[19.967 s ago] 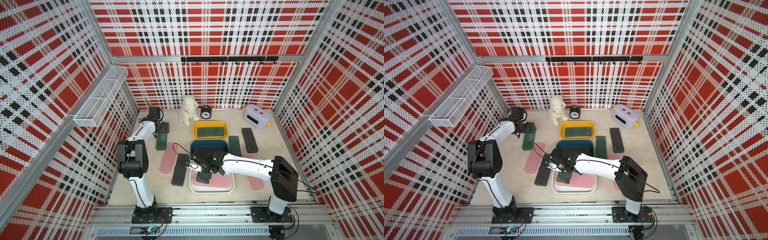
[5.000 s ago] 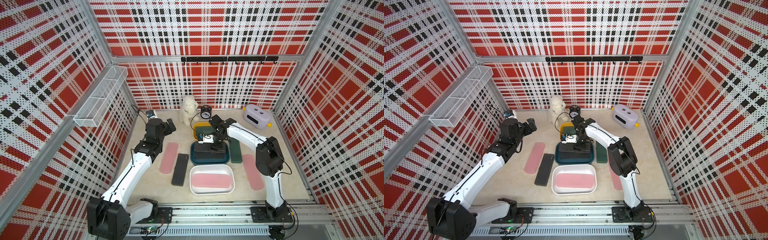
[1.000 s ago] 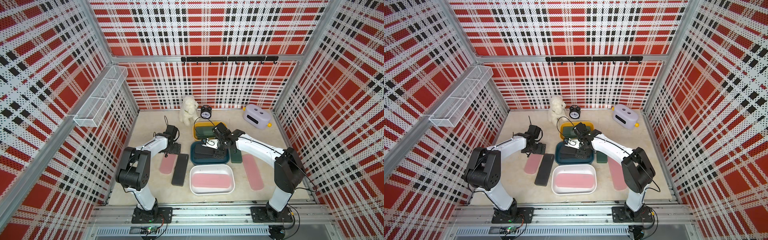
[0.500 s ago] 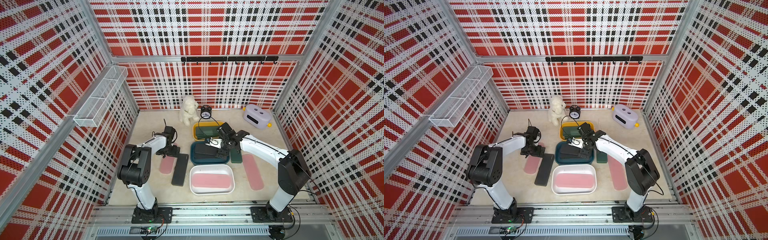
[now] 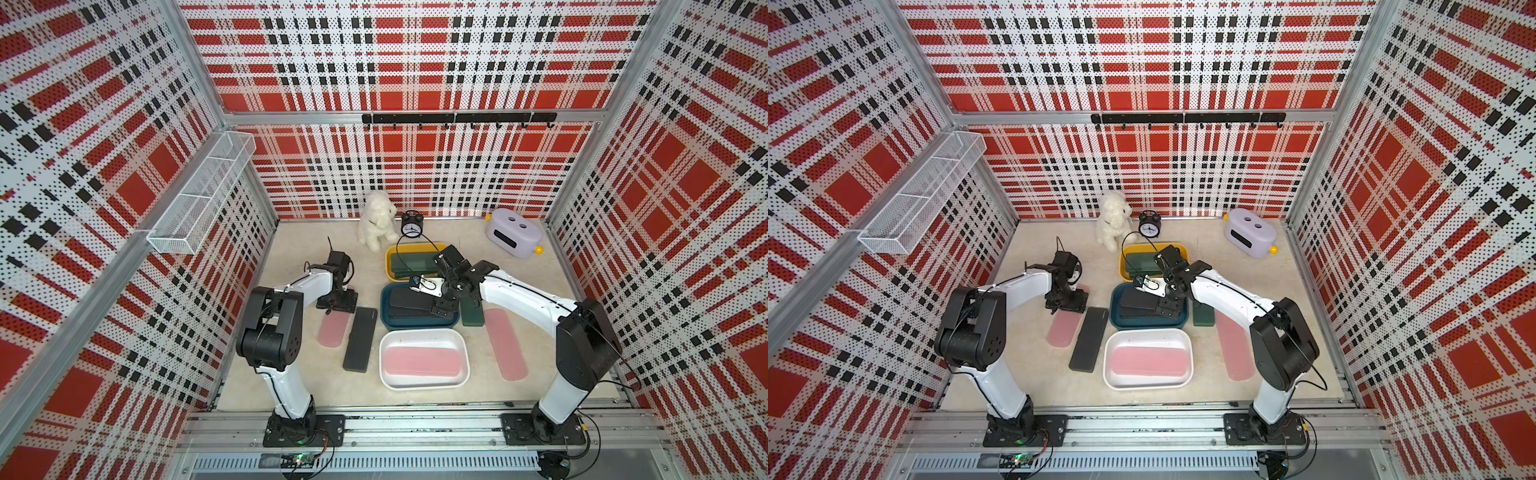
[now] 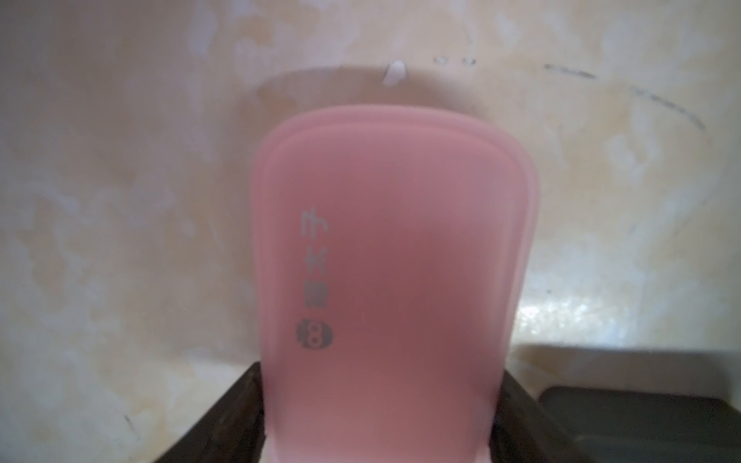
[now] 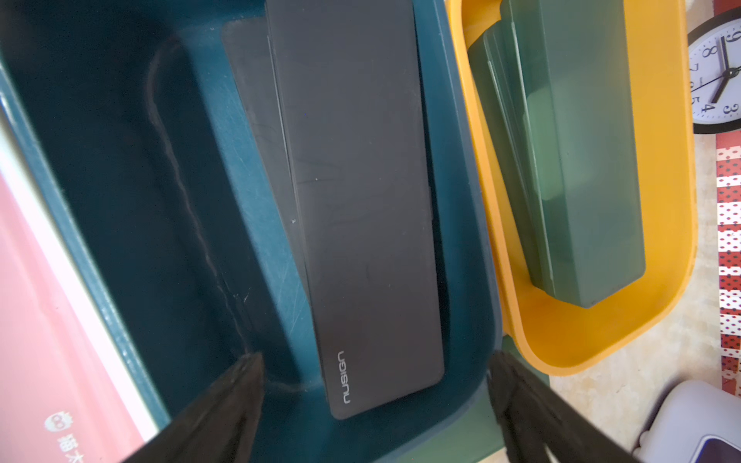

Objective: Place the pencil cases by color into the storage box
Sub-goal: Pick up the pencil case from the center of the board.

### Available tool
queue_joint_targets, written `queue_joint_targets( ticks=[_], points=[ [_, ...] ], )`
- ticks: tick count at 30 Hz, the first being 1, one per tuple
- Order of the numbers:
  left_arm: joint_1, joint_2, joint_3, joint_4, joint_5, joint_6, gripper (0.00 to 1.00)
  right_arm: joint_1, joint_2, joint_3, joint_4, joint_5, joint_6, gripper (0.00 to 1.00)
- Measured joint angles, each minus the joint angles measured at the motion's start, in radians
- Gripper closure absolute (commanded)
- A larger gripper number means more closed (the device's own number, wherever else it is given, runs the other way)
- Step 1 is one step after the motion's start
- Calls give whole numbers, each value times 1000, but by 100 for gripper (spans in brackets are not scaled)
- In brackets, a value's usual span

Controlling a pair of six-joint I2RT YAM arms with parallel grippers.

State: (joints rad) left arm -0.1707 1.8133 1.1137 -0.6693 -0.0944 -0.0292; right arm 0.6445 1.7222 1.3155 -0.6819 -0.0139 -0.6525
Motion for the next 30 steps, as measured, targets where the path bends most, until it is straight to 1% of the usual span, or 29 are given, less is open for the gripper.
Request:
queue_joint_targets(
  ticks=[3, 9, 12, 15, 18, 22, 30],
  points=[
    [1, -3, 0, 0, -11, -4, 29, 0, 0, -1, 0, 0, 2, 6],
    [19, -26, 3, -18, -83, -24, 31, -10, -3, -6, 6, 0, 32, 6],
    [17, -67, 11, -20, -111, -33, 31, -27, -25, -18, 29, 1, 63, 6],
    [-7, -129, 32, -21, -144, -41, 31, -57, -69, -47, 58, 5, 104, 6],
    [-55, -196, 59, -19, -177, -48, 31, -87, -114, -73, 92, 13, 148, 6],
    [-152, -274, 93, -19, -206, -54, 31, -127, -177, -115, 143, 23, 214, 6],
    [-344, -361, 129, -19, -256, -59, 31, -194, -294, -209, 214, 57, 331, 6]
  ],
)
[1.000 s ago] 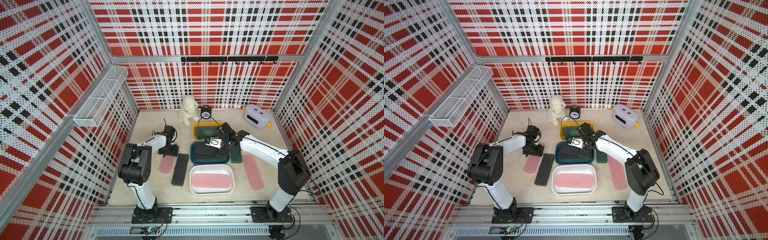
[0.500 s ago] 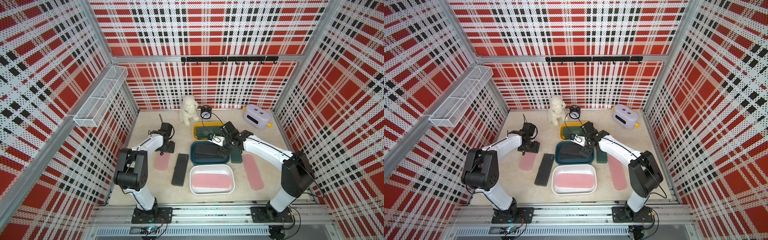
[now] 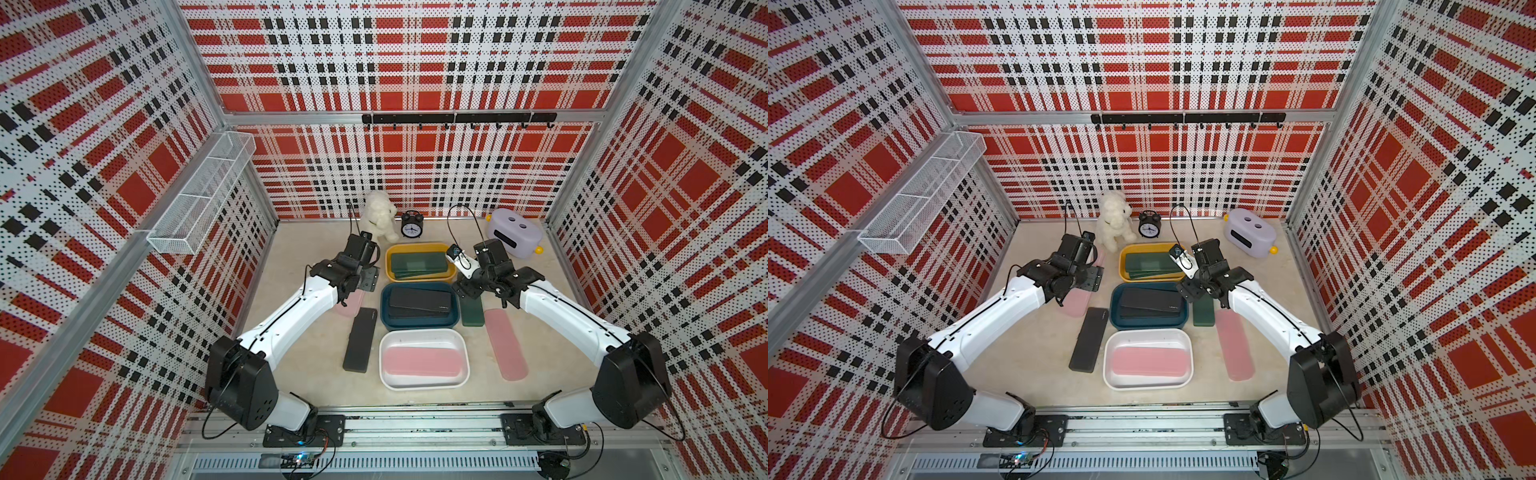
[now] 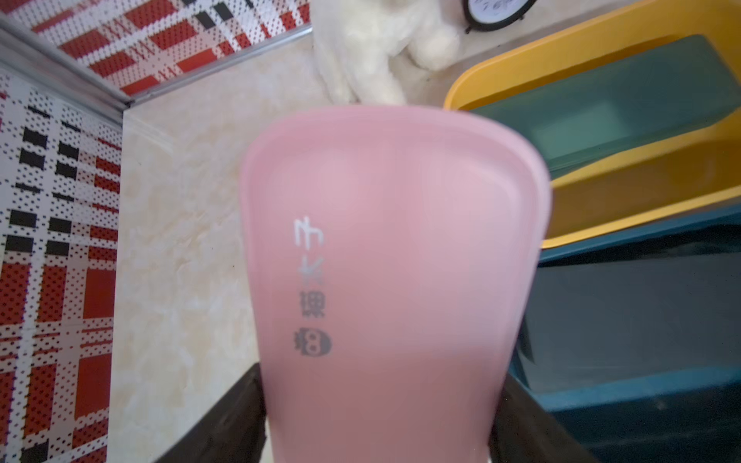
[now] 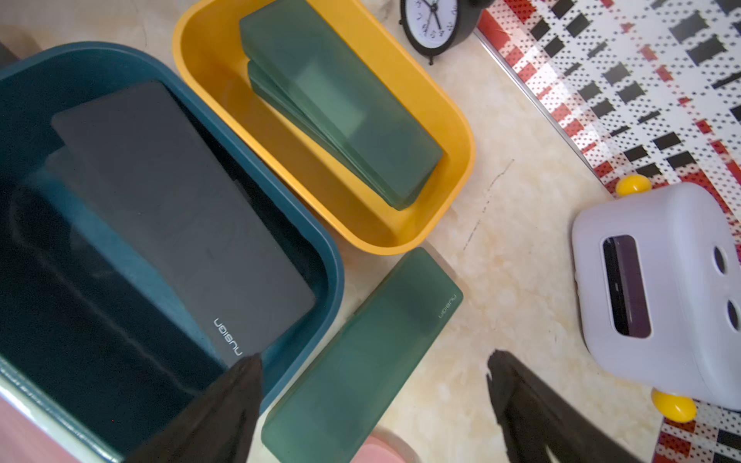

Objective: Place the pencil cases by color into the storage box
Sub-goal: Pick up the pencil case from the center of the board.

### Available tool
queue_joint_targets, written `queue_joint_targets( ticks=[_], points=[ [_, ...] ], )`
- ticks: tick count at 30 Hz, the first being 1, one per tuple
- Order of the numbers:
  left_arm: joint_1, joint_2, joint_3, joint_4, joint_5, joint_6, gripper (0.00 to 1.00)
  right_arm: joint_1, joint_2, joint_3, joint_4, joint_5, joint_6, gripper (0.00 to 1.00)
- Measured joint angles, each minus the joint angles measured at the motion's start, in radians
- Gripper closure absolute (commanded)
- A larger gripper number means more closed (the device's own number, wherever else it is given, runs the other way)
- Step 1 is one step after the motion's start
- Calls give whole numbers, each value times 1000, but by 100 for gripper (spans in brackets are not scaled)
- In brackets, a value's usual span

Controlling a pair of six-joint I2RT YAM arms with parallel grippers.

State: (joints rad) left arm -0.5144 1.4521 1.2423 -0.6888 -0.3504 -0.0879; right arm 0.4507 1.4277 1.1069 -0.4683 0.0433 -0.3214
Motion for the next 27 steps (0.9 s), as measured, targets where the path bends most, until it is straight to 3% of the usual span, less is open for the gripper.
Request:
queue_joint_targets(
  ticks=[14, 27],
  points=[
    [-277, -76, 0, 34, -90, 11, 30, -63, -124, -118, 59, 29, 99, 6],
    [-512, -14, 0, 46, -133, 111, 30, -113, -132, -124, 80, 29, 131, 6]
  ],
)
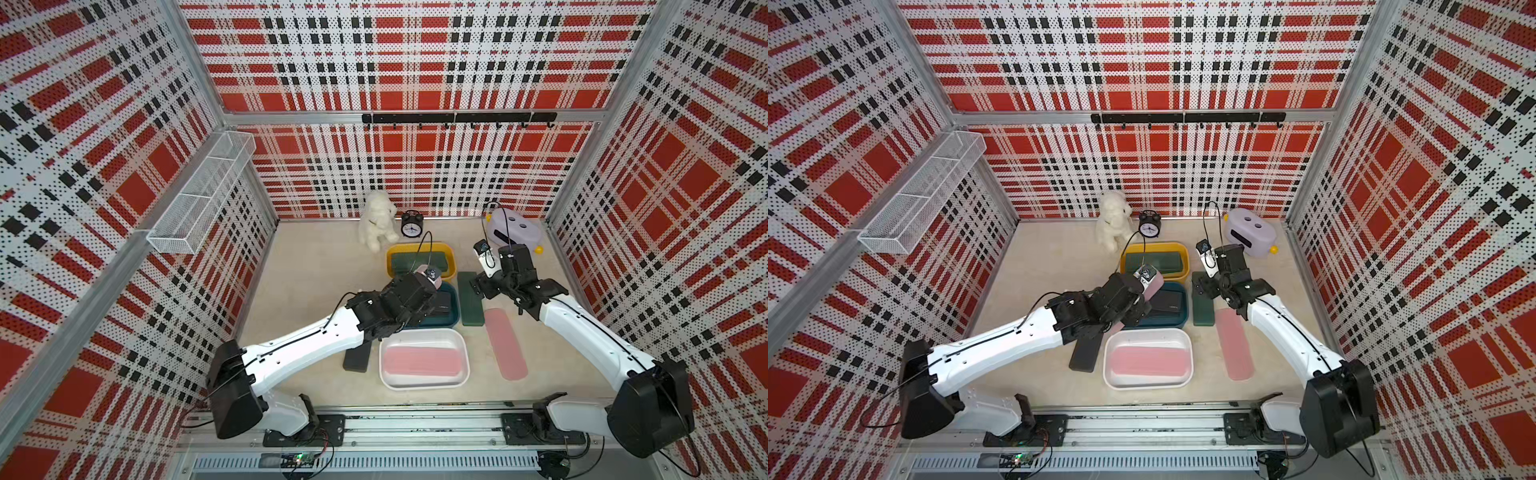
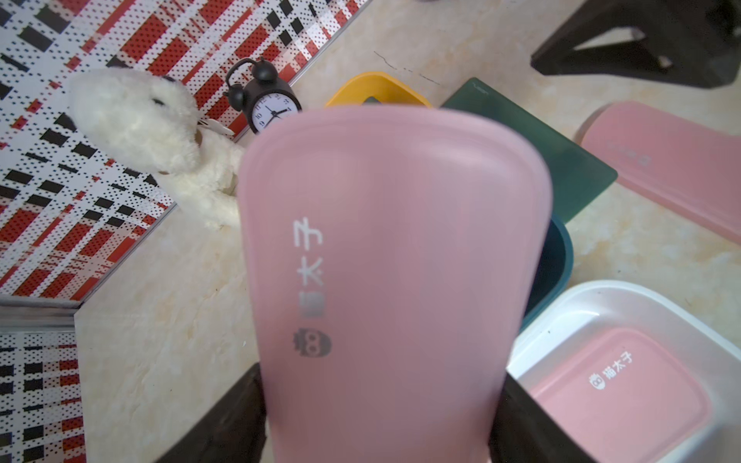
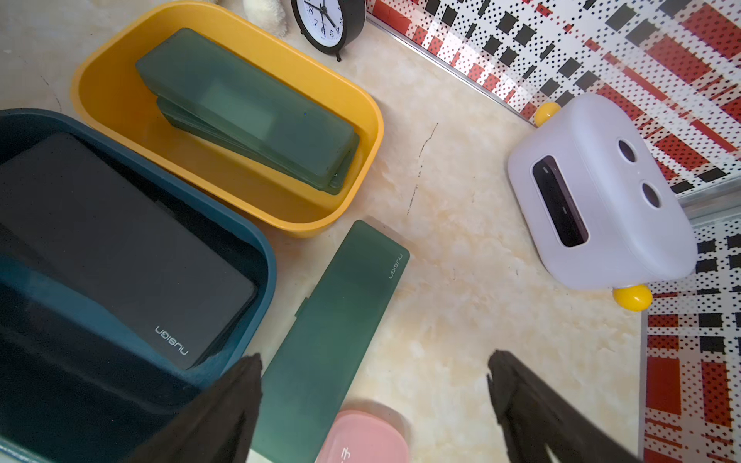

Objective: Place the pencil cases by color into the storage box
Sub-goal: Pick up the pencil case from the center of the board, then place the pencil case at the storage box.

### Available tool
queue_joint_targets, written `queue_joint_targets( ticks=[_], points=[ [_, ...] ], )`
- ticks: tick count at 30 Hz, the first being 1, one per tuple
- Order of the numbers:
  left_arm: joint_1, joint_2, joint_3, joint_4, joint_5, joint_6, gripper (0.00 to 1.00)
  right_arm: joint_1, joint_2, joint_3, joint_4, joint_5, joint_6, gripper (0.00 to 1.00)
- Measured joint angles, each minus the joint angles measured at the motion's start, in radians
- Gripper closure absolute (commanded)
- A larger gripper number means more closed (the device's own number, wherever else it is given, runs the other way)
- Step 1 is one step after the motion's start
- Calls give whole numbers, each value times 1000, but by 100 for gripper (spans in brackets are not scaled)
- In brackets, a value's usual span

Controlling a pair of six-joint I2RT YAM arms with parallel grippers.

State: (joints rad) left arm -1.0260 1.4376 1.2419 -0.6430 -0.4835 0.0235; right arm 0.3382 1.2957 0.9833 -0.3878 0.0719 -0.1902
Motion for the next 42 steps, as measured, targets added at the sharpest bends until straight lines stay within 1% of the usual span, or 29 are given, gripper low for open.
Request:
queue_joint_targets(
  ticks=[8, 15, 23, 32, 42],
  points=[
    [-102, 37, -20, 1, 11, 82, 30, -26, -1, -20, 16, -4, 8, 6],
    [-149, 39, -60, 1, 85, 126, 28, -60, -31, -22, 17, -11, 14, 6],
    [-181, 82, -82, -3, 169, 147, 28, -87, -39, -32, 20, -27, 20, 6],
    [-183, 190, -99, -27, 184, 166, 28, -93, -40, -57, 21, -42, 21, 5],
    [-183, 215, -105, -39, 191, 170, 27, -101, -40, -63, 26, -53, 21, 5]
  ],
)
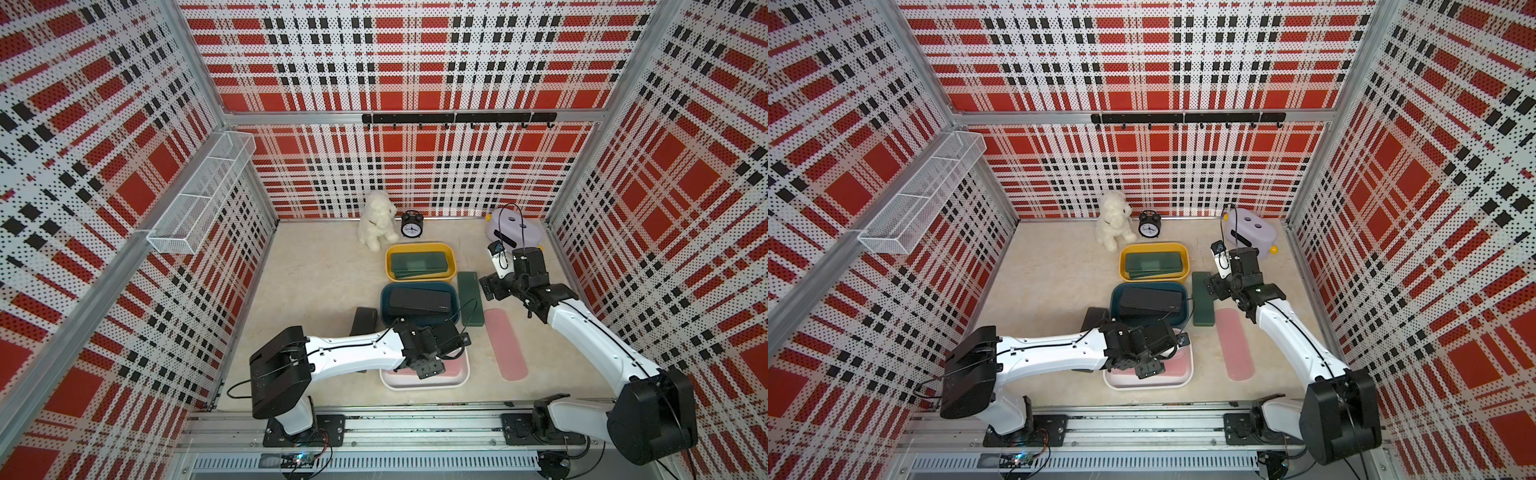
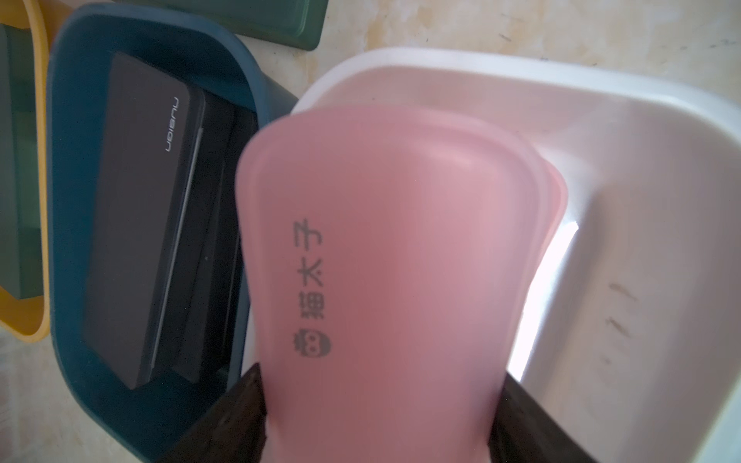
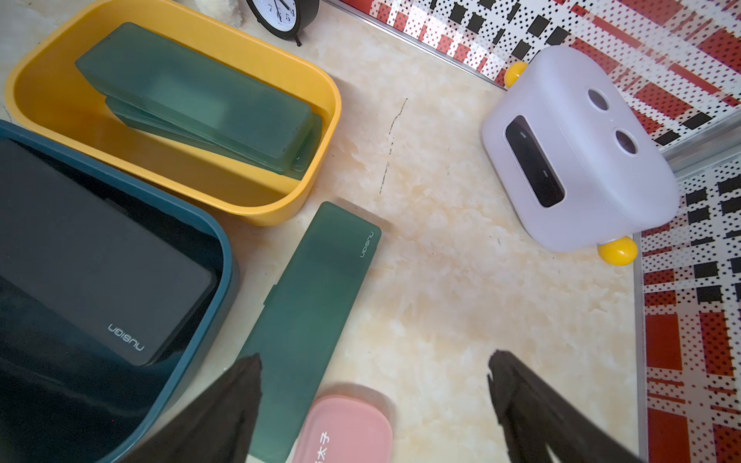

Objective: Place the pencil cases by color into the storage box
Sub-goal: Place the pencil case at the storage box.

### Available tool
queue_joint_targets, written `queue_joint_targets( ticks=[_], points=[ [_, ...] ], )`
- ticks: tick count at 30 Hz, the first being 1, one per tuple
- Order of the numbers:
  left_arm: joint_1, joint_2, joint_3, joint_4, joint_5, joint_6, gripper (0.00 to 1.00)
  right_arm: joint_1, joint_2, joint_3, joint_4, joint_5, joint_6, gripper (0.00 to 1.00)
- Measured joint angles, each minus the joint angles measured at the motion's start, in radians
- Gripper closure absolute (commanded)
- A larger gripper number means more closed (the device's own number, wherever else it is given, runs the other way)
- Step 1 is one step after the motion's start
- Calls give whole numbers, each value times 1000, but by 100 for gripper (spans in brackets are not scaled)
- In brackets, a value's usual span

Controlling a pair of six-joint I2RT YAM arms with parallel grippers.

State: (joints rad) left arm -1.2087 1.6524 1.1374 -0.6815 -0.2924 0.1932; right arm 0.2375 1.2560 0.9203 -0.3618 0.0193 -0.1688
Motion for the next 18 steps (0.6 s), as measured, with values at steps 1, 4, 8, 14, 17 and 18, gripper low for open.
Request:
queue_joint_targets(
  ticks=[1, 4, 8, 14, 17, 18],
  points=[
    [0, 5, 0, 0, 0, 0, 27, 0, 0, -3, 2, 0, 0, 5],
    [0, 20, 0, 2, 0, 2, 26, -5, 0, -6, 2, -1, 0, 5],
    [0, 43, 0, 0, -1, 3, 22, -8, 0, -8, 3, -4, 0, 5],
    [-1, 68, 0, 0, -3, 3, 16, -18, 0, -9, 9, -8, 0, 5],
    [-2, 82, 0, 0, -4, 4, 15, -20, 0, -10, 11, -10, 0, 5],
    [-3, 88, 0, 0, -5, 5, 14, -20, 0, -13, 14, -12, 0, 5]
  ],
)
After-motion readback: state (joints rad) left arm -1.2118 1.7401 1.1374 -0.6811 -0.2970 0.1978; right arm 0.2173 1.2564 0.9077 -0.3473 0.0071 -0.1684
